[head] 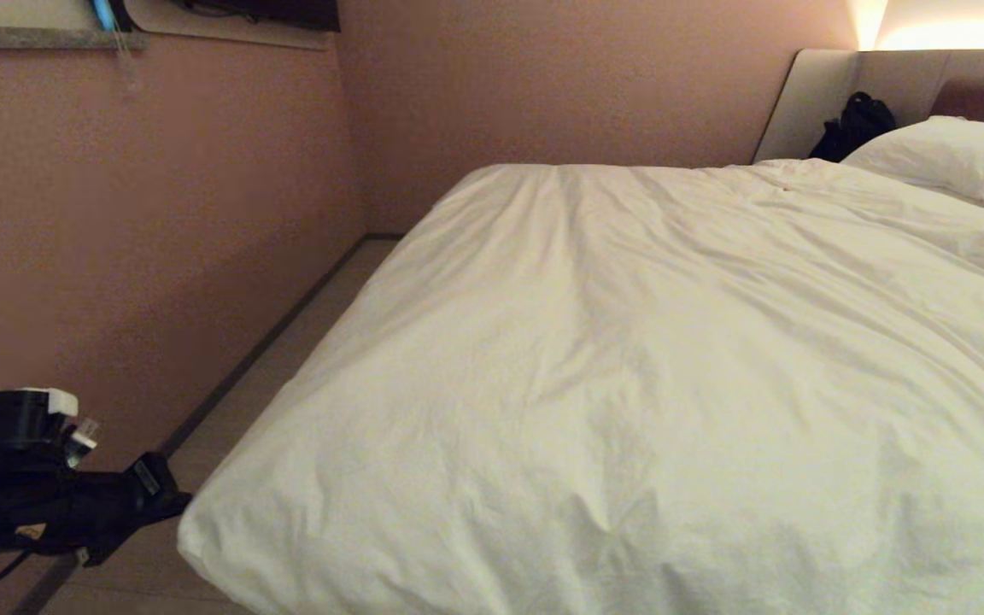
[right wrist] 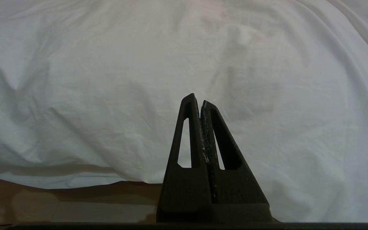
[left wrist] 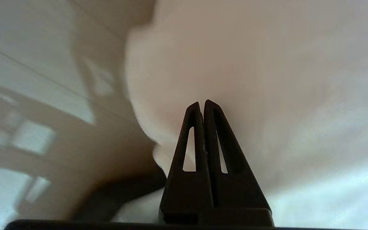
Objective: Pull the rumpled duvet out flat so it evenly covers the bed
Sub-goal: Flatten the corners of the folded blanket
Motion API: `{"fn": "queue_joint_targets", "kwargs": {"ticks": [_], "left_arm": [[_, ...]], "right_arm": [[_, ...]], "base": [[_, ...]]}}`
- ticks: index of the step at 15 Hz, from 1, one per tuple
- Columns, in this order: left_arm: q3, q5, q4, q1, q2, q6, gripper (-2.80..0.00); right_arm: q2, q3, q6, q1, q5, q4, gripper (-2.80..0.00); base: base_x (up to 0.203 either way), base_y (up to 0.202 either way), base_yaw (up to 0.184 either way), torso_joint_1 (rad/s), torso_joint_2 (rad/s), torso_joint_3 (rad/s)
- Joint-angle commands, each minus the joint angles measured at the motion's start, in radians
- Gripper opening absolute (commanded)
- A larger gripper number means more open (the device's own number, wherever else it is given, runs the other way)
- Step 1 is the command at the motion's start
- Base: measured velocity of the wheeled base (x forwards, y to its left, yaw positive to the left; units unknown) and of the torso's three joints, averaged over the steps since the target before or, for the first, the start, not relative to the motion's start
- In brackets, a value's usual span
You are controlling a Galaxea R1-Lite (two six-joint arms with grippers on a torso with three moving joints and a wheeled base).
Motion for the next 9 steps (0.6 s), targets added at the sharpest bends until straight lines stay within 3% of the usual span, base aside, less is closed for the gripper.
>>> {"fn": "queue_joint_targets", "kwargs": {"ticks": [1, 2, 6, 9], "left_arm": [[-0.032, -0.024, 0.039, 0.014, -0.006, 0.005, -2.80], [-0.040, -0.027, 0.048, 0.015, -0.006, 0.012, 0.00], [-0.078, -0.053, 0.054, 0.059, 0.003, 0.008, 0.00], [-0.087, -0.192, 0.056, 0.126, 0.008, 0.007, 0.00]], "right_arm": [[0.000, -0.001, -0.001, 0.000, 0.000, 0.000, -2.80], [0.000, 0.000, -0.001, 0.000, 0.000, 0.000, -2.80], [0.000, 0.000, -0.001, 0.001, 0.000, 0.000, -2.80], [0.000, 0.000, -0.001, 0.001, 0.000, 0.000, -2.80]], "base": [[0.000, 0.000, 0.000, 0.000, 0.00, 0.000], [0.000, 0.000, 0.000, 0.000, 0.00, 0.000], [0.000, 0.000, 0.000, 0.000, 0.00, 0.000], [0.000, 0.000, 0.000, 0.000, 0.00, 0.000]]}}
